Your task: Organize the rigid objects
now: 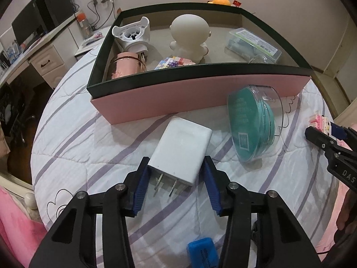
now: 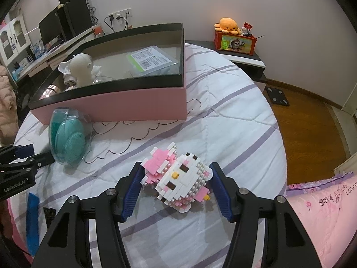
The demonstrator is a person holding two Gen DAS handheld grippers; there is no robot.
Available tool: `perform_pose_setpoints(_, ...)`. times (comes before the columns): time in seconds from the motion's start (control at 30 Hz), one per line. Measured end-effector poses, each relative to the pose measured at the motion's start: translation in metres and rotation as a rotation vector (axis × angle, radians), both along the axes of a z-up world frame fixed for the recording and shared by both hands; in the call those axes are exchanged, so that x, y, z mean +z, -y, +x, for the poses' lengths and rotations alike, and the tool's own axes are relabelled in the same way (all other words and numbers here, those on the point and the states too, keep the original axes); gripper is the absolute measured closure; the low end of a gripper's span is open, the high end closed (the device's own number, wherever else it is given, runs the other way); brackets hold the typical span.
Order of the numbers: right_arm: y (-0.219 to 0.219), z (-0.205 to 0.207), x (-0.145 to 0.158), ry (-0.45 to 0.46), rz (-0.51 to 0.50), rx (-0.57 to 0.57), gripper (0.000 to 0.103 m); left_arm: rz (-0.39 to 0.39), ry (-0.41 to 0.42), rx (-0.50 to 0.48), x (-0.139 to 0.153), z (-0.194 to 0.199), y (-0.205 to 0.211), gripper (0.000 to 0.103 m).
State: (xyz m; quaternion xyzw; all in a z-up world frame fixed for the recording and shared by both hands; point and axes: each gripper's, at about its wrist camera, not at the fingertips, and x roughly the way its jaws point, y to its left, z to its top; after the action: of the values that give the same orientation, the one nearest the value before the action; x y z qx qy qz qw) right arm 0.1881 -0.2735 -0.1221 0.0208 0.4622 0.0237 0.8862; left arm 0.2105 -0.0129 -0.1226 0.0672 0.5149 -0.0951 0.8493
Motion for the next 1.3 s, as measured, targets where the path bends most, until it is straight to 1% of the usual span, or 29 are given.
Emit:
perform_pose_setpoints(0.23, -0.006, -0.009, 0.014, 0.034, -0.007, 0.009, 0.042, -0.022, 0.004, 0.004, 0.007, -0.011, -0.01, 0.058)
perform_pose_setpoints(0.43, -0.011, -0.02, 0.027, 0.065, -0.012, 0.013, 0.042, -0.037, 0.032, 0.013, 0.019, -0.024, -0.019, 0.059)
perform_pose_setpoints(0.97, -0.019, -0.07, 0.071, 0.193, -0.018, 0.027, 0.042, -0.041, 0.159, 0.051, 0.069, -0.069, -0.045, 0.061)
perform_pose_setpoints(1.03, -0.019, -0.078, 0.078, 0.216, -0.016, 0.03, 0.042, -0.027, 0.183, 0.058, 0.076, -0.076, -0.045, 0.061)
perform_pose_setpoints(1.13, -0.018, -0.088, 0.086, 0.249, -0.01, 0.033, 0.042, 0.02, 0.228, 0.079, 0.087, -0.086, -0.045, 0.061)
perform_pose_setpoints(1.23, -0.016, -0.1, 0.097, 0.285, -0.01, 0.034, 0.042, 0.004, 0.259, 0.085, 0.101, -0.096, -0.049, 0.061)
perform_pose_setpoints(1.3, -0.014, -0.109, 0.107, 0.318, -0.011, 0.039, 0.042, 0.02, 0.294, 0.099, 0.111, -0.104, -0.05, 0.061)
